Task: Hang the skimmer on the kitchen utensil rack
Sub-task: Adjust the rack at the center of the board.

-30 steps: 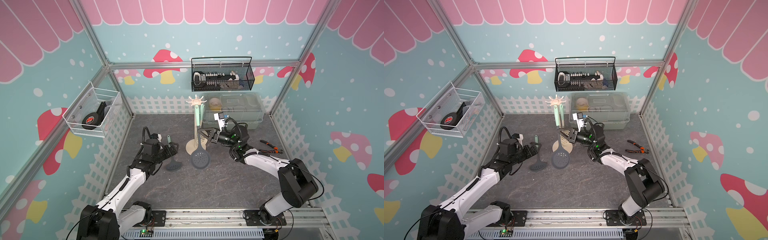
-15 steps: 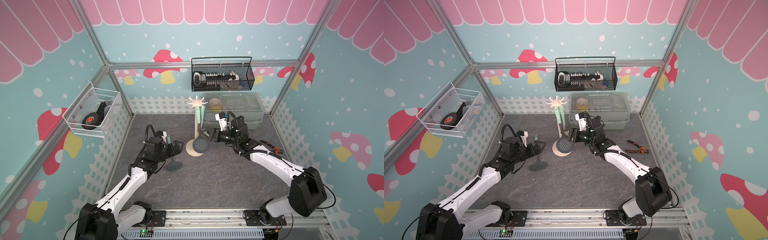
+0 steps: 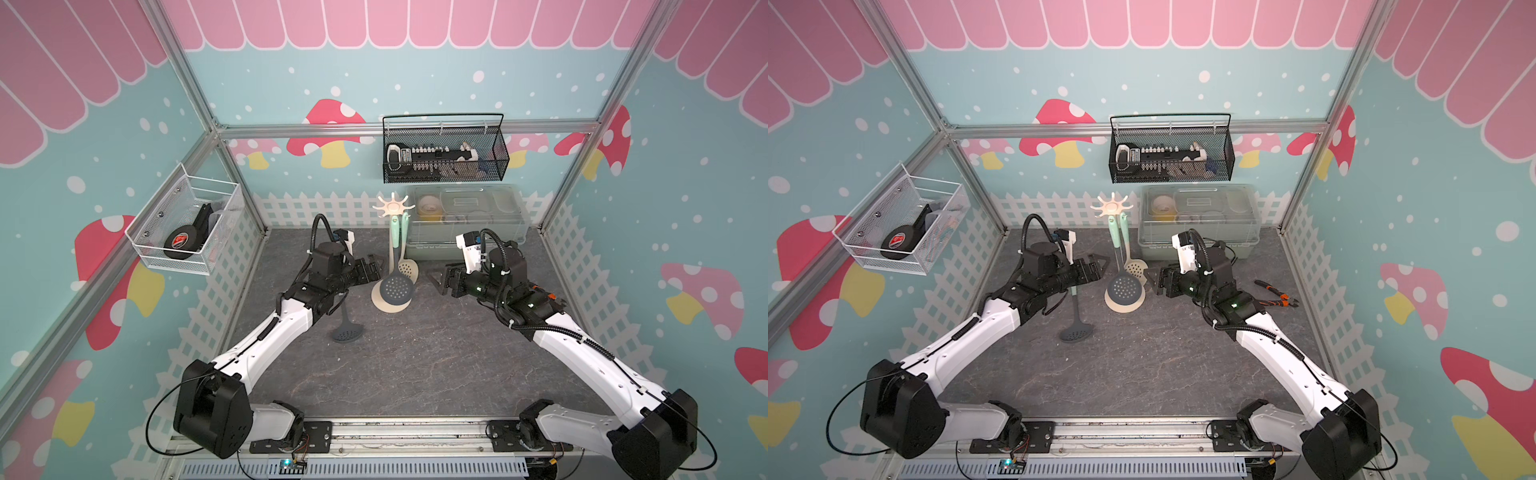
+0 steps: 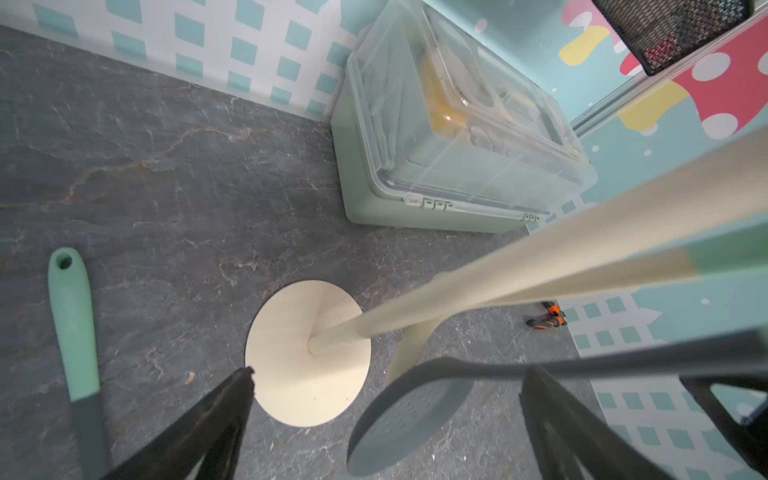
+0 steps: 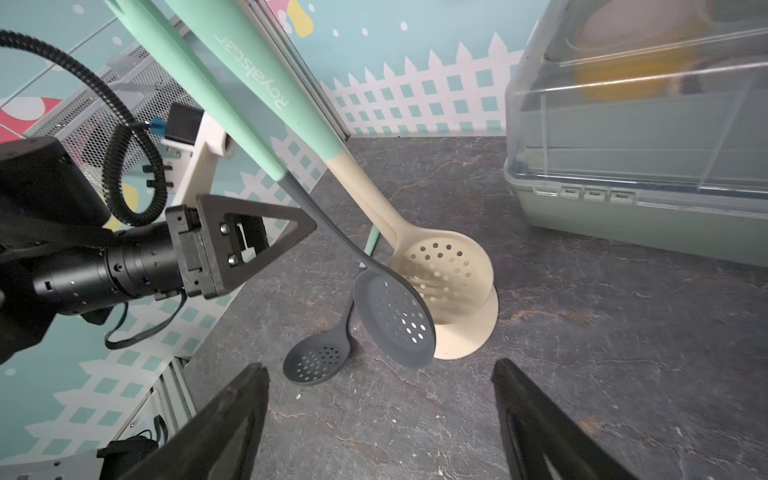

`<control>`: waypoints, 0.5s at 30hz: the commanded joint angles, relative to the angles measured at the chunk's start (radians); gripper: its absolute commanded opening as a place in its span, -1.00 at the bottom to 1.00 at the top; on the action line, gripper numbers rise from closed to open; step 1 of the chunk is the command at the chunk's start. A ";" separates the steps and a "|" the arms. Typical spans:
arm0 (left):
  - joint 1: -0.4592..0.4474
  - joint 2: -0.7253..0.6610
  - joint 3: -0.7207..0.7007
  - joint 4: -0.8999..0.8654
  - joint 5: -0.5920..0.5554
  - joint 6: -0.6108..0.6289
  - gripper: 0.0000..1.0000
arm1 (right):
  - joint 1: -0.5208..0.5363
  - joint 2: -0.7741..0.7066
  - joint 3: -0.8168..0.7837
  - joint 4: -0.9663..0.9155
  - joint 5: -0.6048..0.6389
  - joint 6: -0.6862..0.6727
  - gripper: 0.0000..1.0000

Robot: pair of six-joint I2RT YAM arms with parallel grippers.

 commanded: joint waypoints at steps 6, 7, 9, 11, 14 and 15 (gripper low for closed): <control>-0.008 0.136 0.169 0.007 0.012 0.080 0.98 | -0.015 -0.067 -0.042 -0.046 0.003 -0.070 0.67; -0.011 0.144 0.178 0.007 0.016 0.083 0.98 | -0.017 -0.071 -0.045 -0.046 0.003 -0.072 0.67; -0.012 0.161 0.192 0.008 0.019 0.089 0.97 | -0.019 -0.080 -0.050 -0.046 0.003 -0.076 0.67; -0.014 0.171 0.200 0.012 0.021 0.093 0.96 | -0.020 -0.087 -0.055 -0.046 0.005 -0.079 0.66; -0.019 0.174 0.197 0.030 0.051 0.101 0.85 | -0.021 -0.088 -0.057 -0.044 0.005 -0.077 0.65; -0.020 0.172 0.192 0.032 0.046 0.101 0.85 | -0.020 -0.088 -0.057 -0.044 0.005 -0.077 0.65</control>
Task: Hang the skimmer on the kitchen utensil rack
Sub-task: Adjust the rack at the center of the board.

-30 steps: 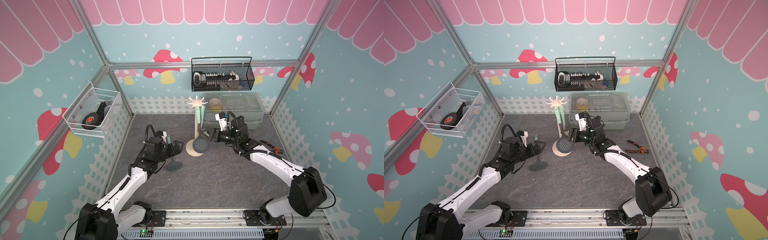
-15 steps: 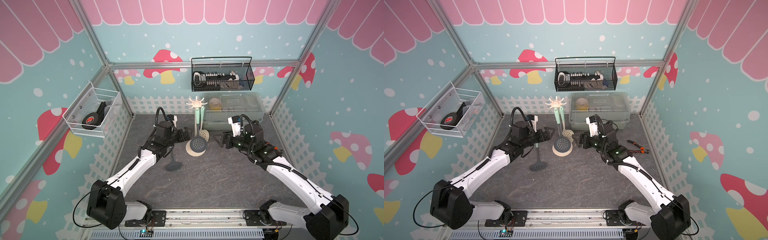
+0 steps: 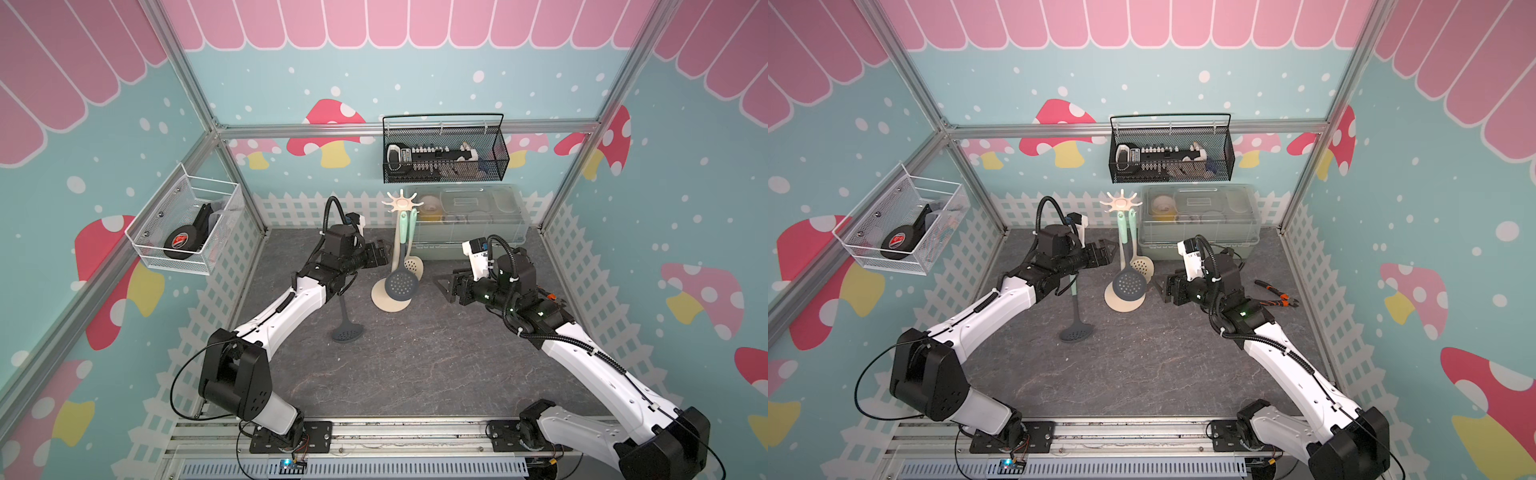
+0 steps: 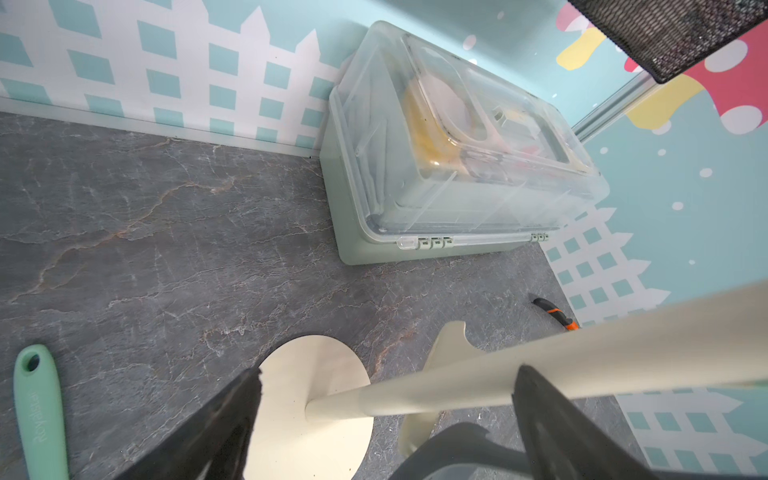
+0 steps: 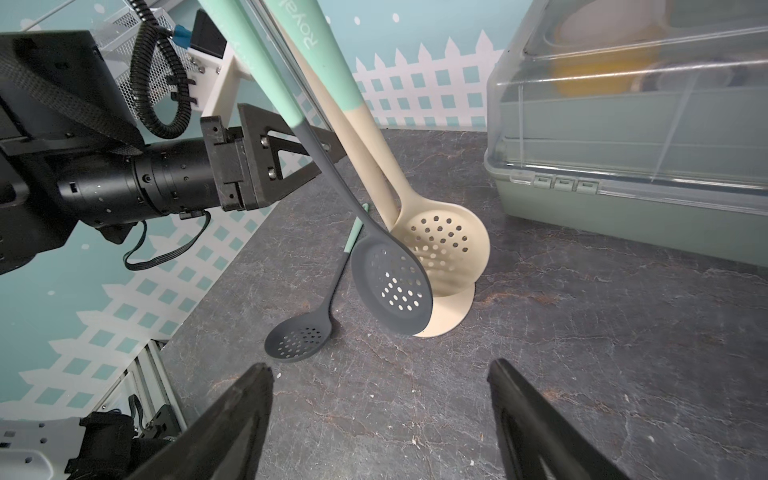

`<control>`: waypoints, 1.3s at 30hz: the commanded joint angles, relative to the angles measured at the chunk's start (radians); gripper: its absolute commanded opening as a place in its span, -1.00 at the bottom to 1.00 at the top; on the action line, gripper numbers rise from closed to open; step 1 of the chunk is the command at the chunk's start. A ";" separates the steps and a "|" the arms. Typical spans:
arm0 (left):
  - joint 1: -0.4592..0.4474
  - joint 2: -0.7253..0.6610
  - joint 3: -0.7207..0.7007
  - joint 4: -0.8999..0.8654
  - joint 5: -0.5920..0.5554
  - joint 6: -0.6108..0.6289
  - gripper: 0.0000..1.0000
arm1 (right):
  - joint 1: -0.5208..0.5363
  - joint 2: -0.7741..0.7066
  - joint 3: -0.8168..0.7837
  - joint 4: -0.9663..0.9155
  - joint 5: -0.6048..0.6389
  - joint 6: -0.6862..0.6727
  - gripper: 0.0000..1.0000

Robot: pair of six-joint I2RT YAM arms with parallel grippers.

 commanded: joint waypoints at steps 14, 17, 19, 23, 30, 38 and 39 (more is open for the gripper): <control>-0.040 -0.099 -0.144 0.095 0.007 0.020 0.85 | -0.007 0.026 -0.012 0.041 -0.024 0.014 0.62; -0.046 -0.102 -0.159 0.102 0.008 0.026 0.85 | -0.007 0.030 -0.015 0.048 -0.025 0.019 0.62; -0.046 -0.097 -0.154 0.098 0.004 0.032 0.86 | -0.007 0.030 -0.016 0.051 -0.024 0.019 0.62; -0.048 -0.069 -0.121 0.099 0.000 0.051 0.86 | -0.006 0.031 -0.015 0.051 -0.025 0.022 0.61; -0.049 0.040 0.034 0.047 -0.011 0.097 0.78 | -0.006 0.038 -0.002 0.051 -0.024 0.022 0.61; -0.055 0.092 0.068 0.071 0.029 0.091 0.07 | -0.007 0.032 -0.001 0.048 -0.010 0.013 0.61; -0.056 0.091 0.065 0.078 0.032 0.092 -0.06 | -0.007 0.033 -0.001 0.047 -0.008 0.010 0.61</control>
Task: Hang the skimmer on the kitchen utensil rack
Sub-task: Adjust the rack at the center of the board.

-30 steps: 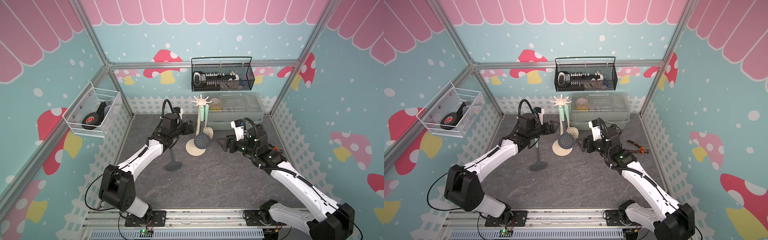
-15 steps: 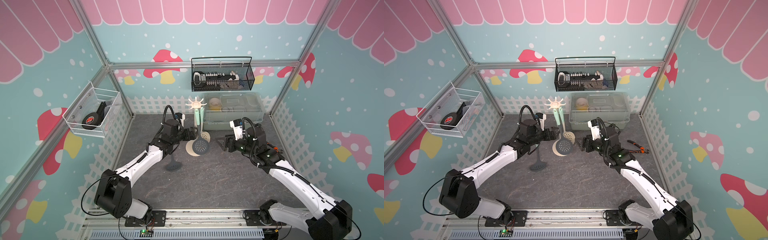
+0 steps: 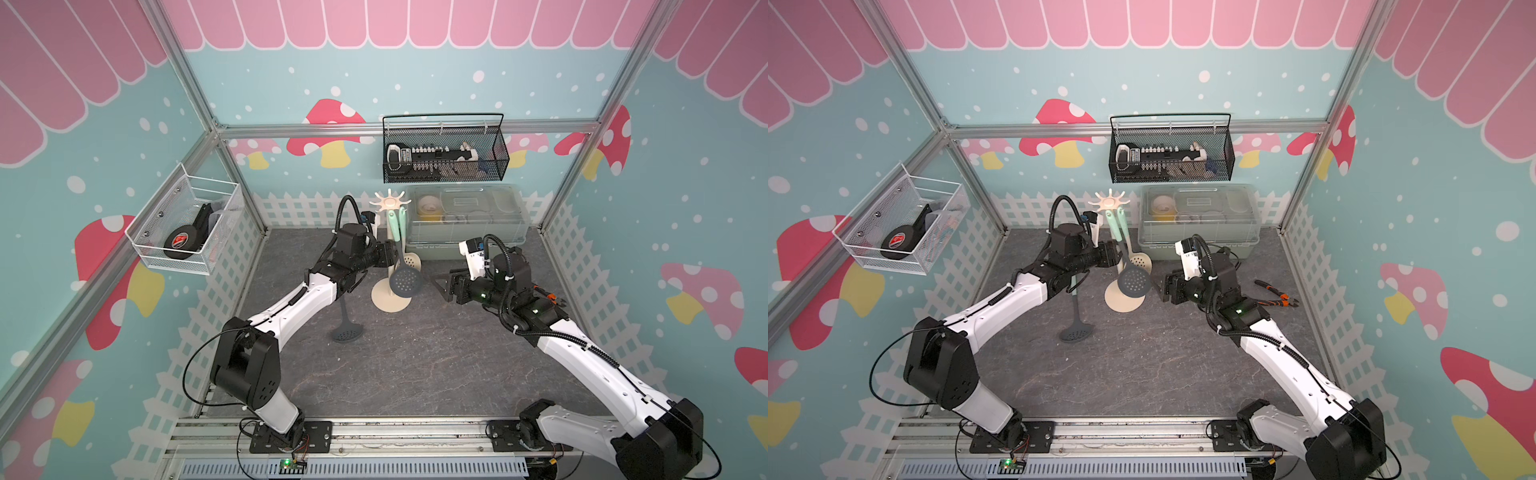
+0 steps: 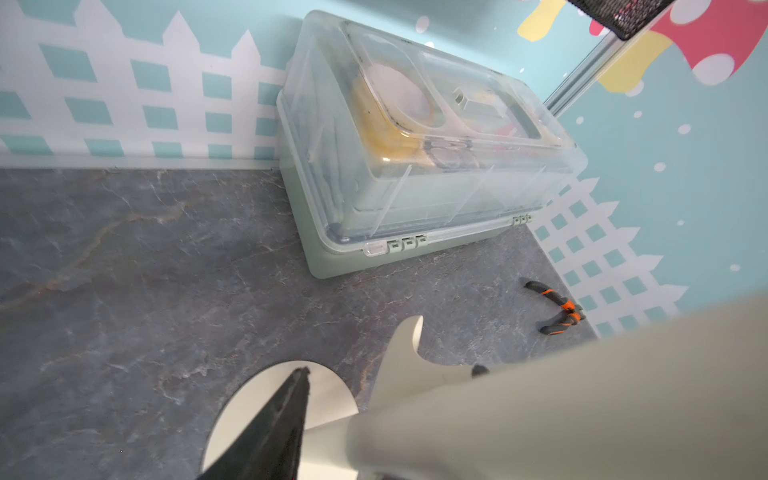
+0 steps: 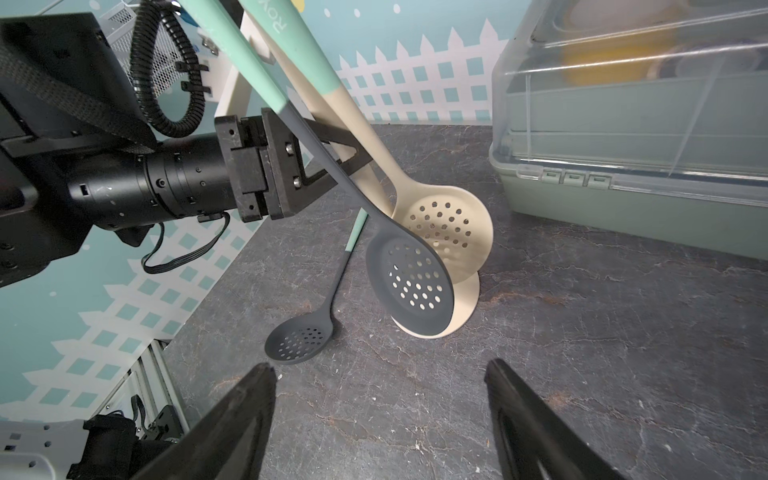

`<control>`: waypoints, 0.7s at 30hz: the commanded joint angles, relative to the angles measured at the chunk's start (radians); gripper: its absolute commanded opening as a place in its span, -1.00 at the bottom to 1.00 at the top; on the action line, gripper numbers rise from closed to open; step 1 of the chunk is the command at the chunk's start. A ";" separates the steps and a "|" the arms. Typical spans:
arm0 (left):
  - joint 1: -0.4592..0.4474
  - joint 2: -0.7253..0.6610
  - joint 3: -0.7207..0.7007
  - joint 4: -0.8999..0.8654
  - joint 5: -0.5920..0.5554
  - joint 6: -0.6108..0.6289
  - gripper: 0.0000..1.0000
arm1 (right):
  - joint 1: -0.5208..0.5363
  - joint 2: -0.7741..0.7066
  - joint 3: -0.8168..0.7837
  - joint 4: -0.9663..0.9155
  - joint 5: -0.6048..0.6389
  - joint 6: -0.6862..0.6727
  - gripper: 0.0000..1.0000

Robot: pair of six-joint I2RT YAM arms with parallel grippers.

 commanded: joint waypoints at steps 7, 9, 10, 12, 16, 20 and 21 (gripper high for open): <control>-0.024 -0.009 0.012 0.024 -0.001 0.045 -0.65 | -0.007 0.006 0.007 0.018 0.004 -0.010 0.61; -0.032 -0.016 0.005 0.024 -0.017 0.050 -0.77 | -0.007 0.003 0.002 0.017 0.006 -0.012 0.61; -0.037 -0.021 0.001 0.025 -0.027 0.054 -0.77 | -0.007 0.000 -0.002 0.019 0.008 -0.012 0.61; -0.049 -0.029 -0.006 0.029 -0.053 0.061 -0.79 | -0.006 -0.007 -0.009 0.017 0.013 -0.014 0.61; -0.104 -0.051 -0.021 0.029 -0.184 0.092 -0.92 | -0.006 -0.028 -0.027 0.014 0.026 -0.018 0.61; -0.177 -0.061 -0.023 0.024 -0.403 0.115 -1.00 | -0.006 -0.054 -0.039 -0.004 0.050 -0.029 0.61; -0.193 -0.059 -0.021 0.024 -0.449 0.119 -1.00 | -0.007 -0.060 -0.042 -0.007 0.055 -0.032 0.61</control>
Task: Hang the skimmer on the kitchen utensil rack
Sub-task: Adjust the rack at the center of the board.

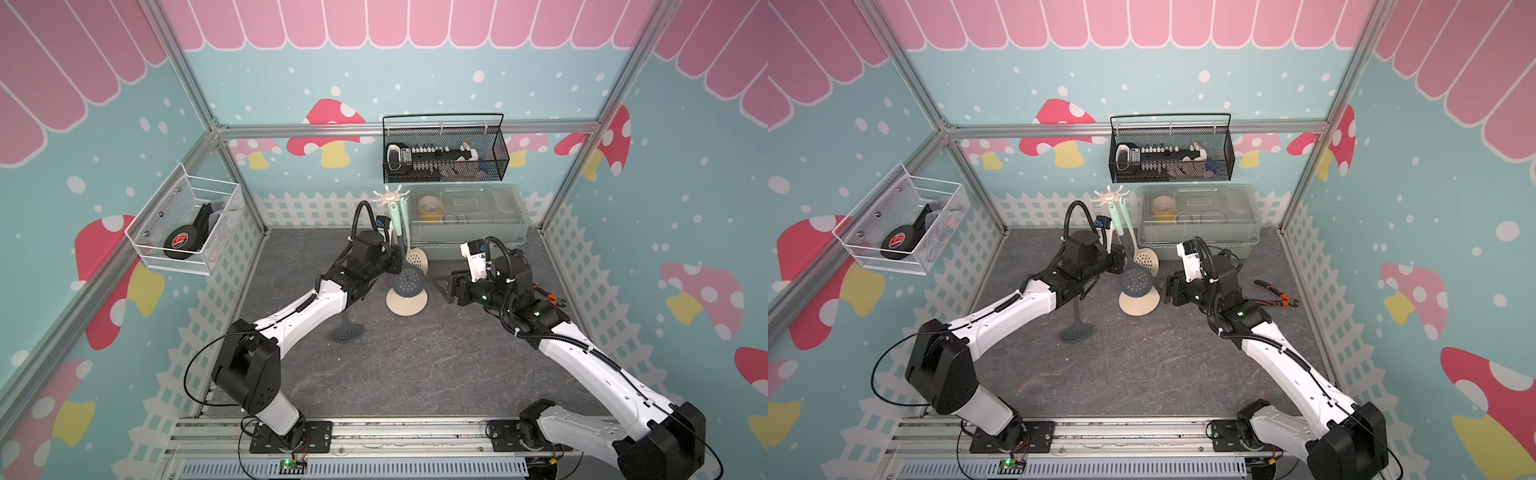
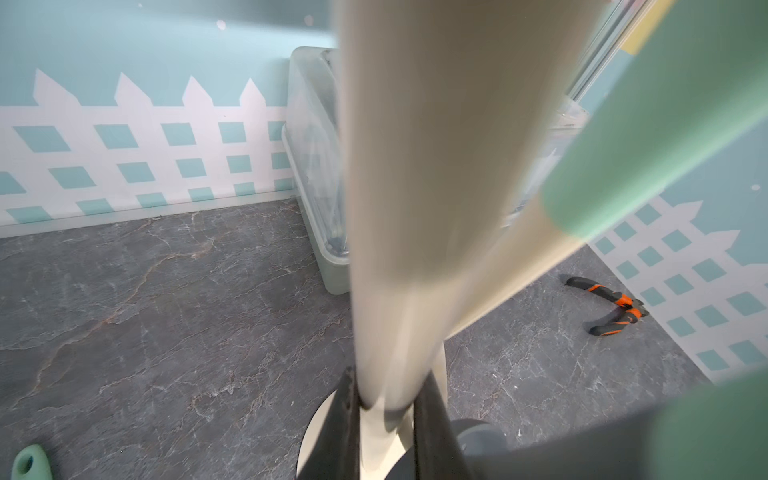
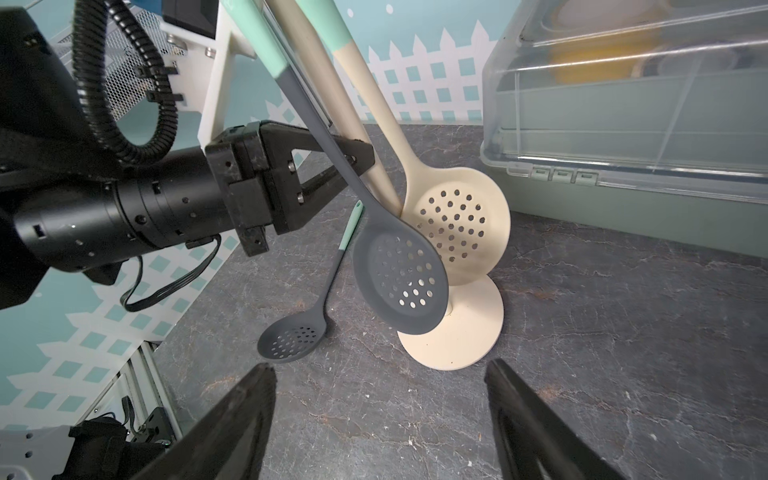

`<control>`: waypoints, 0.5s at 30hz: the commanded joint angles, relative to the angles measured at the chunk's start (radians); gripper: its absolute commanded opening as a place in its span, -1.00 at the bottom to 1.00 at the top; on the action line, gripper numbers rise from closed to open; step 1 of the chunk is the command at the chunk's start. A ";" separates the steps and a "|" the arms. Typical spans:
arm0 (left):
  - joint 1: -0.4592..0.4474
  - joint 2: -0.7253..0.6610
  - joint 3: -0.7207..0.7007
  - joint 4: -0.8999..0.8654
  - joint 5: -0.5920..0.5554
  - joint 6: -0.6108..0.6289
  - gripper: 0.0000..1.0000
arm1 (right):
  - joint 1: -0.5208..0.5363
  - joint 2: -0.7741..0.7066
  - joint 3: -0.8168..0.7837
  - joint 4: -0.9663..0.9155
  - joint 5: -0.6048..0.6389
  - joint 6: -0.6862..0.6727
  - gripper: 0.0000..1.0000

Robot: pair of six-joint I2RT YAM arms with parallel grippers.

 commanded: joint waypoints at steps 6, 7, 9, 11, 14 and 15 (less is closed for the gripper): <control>-0.126 -0.010 0.022 -0.006 -0.424 -0.038 -1.00 | -0.006 -0.065 -0.022 -0.040 0.059 -0.038 0.61; -0.136 0.000 0.032 -0.011 -0.453 -0.051 -1.00 | -0.006 -0.070 -0.021 -0.052 0.067 -0.042 0.61; -0.154 0.022 0.050 -0.017 -0.505 -0.075 -1.00 | -0.006 -0.079 -0.020 -0.070 0.081 -0.050 0.61; -0.172 0.046 0.075 -0.026 -0.549 -0.091 -1.00 | -0.008 -0.092 -0.022 -0.089 0.098 -0.058 0.61; -0.207 0.082 0.109 -0.030 -0.653 -0.099 -1.00 | -0.008 -0.108 -0.025 -0.113 0.121 -0.069 0.61; -0.218 0.093 0.122 -0.029 -0.694 -0.100 -1.00 | -0.009 -0.112 -0.025 -0.119 0.127 -0.072 0.61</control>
